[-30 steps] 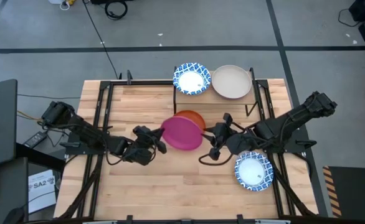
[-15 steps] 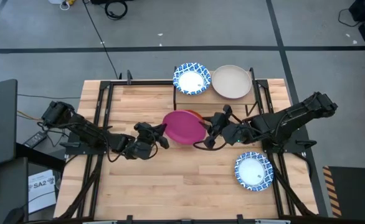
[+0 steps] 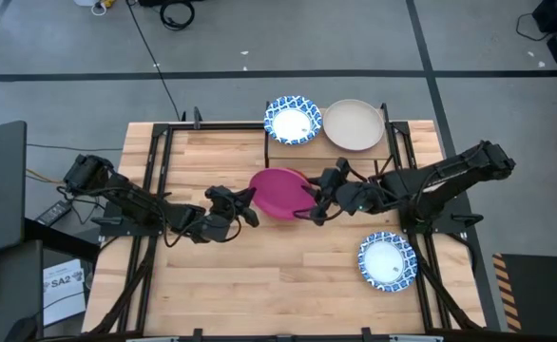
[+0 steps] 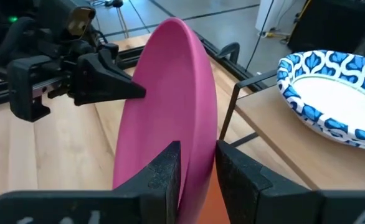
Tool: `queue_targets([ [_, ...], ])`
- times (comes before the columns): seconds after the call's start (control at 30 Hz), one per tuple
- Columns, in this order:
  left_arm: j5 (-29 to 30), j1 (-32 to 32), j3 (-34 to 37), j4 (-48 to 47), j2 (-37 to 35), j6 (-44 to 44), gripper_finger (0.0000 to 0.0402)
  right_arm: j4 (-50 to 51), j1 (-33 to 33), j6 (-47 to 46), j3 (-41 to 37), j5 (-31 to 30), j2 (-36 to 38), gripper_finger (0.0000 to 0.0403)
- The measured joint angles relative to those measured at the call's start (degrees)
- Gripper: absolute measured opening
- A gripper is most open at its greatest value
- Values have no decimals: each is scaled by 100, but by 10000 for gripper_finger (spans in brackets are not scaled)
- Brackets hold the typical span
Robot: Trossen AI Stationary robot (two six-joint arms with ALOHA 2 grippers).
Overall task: Place and stack plates onto a shelf
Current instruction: Stack the pink plate on top of the beige plate on the shelf
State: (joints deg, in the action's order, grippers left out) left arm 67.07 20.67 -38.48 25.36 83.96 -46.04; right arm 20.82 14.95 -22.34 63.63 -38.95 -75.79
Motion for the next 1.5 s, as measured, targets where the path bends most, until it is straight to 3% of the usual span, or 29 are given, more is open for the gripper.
queue_targets([
  [0.2,-6,0,0,7,0,22,16,0,-126,-61,-1,107,0,97],
  [0.53,-16,11,-9,35,-9,20,24,56,-221,-66,-2,-37,-2,39],
  [1.13,-294,10,-10,30,-9,109,45,35,-244,-18,-4,-36,-4,34],
  [1.5,-457,0,-11,61,-9,764,115,24,-242,7,-4,-5,-9,33],
])
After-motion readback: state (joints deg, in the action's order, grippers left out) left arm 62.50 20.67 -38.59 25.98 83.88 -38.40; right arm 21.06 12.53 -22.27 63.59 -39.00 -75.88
